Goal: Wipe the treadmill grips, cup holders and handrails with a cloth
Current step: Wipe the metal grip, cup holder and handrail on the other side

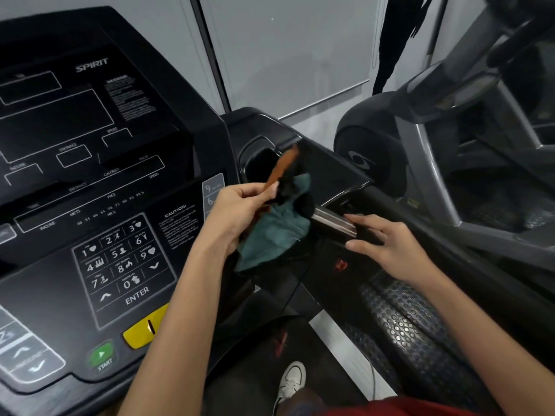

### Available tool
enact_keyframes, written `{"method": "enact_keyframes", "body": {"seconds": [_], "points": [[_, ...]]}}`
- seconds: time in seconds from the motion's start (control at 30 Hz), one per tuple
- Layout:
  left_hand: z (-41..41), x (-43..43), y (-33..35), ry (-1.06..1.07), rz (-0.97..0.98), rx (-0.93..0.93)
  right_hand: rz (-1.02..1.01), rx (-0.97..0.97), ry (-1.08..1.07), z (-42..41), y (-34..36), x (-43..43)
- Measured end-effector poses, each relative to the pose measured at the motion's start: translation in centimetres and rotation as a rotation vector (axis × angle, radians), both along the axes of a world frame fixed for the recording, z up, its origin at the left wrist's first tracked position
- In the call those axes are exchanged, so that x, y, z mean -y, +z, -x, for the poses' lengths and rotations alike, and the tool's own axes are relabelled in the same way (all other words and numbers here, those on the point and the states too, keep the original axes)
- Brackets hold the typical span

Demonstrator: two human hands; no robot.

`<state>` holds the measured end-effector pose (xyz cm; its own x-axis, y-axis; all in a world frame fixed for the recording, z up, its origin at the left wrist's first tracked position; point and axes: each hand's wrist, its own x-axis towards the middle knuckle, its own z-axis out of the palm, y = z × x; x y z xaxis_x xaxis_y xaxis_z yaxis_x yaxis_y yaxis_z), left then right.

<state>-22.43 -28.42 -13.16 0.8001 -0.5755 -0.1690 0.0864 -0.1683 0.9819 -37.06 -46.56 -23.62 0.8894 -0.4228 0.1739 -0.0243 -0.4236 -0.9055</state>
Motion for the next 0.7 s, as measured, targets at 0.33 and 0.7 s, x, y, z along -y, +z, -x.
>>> {"method": "enact_keyframes", "body": {"seconds": [0.33, 0.7], "points": [[2.0, -1.3, -0.8, 0.096, 0.108, 0.207, 0.011, -0.004, -0.022, 0.1, 0.0, -0.1], [0.0, -1.2, -0.8, 0.040, -0.039, 0.137, -0.064, -0.003, -0.007, 0.1, 0.1, -0.3]]}}
